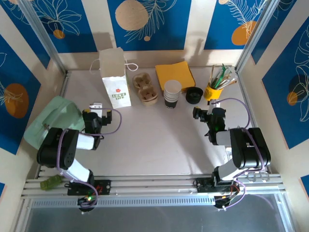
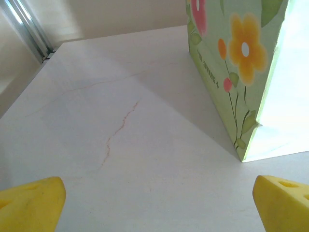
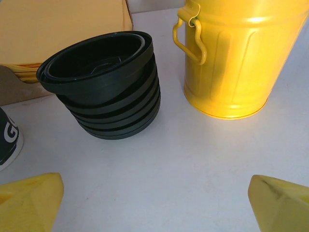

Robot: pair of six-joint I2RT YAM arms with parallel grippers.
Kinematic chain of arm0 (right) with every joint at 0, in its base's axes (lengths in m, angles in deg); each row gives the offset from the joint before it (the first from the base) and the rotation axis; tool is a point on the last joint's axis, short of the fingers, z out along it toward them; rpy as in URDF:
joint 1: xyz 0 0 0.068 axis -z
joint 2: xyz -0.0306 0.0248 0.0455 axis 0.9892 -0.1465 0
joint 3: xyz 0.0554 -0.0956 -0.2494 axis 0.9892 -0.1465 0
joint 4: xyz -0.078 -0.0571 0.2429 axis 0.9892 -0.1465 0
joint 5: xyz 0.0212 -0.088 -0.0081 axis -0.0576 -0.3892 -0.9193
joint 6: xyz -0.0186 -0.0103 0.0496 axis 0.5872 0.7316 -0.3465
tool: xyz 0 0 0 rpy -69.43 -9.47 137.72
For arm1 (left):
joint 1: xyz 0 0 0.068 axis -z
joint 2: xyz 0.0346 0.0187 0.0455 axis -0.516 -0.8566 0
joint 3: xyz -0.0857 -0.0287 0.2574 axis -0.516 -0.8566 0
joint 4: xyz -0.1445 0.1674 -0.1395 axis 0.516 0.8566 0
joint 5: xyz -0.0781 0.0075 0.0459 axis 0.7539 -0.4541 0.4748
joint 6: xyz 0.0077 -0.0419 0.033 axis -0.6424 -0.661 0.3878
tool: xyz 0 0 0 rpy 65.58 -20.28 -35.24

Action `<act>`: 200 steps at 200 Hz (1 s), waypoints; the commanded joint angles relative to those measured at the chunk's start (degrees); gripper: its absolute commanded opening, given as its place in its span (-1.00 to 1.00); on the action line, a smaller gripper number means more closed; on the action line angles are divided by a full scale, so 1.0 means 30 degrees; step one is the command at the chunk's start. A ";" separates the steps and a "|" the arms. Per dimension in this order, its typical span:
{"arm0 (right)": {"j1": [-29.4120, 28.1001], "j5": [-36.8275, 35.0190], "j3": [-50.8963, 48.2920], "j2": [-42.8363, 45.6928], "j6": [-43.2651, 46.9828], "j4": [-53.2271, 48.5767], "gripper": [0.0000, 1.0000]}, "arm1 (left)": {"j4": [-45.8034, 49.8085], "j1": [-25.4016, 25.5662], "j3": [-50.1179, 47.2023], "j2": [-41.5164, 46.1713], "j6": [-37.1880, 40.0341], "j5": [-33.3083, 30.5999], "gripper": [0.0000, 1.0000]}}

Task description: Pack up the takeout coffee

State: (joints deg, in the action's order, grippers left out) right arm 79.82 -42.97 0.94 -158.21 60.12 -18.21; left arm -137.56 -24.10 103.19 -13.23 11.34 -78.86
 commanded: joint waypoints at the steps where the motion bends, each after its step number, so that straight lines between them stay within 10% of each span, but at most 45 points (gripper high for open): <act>1: 0.0030 0.0200 0.0345 0.0047 0.0311 0.0418 0.98 | -0.0253 -0.0211 0.0054 0.0159 -0.0190 0.0234 0.99; 200: 0.0213 0.0586 0.0284 0.0104 0.0267 0.0467 0.98 | -0.1012 -0.0212 -0.0366 0.0161 -0.0161 0.0376 0.99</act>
State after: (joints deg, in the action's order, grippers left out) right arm 80.10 -42.14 0.94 -158.21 60.12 -18.23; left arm -137.65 -24.10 103.17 -13.23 11.34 -78.86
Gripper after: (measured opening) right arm 0.990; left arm 0.994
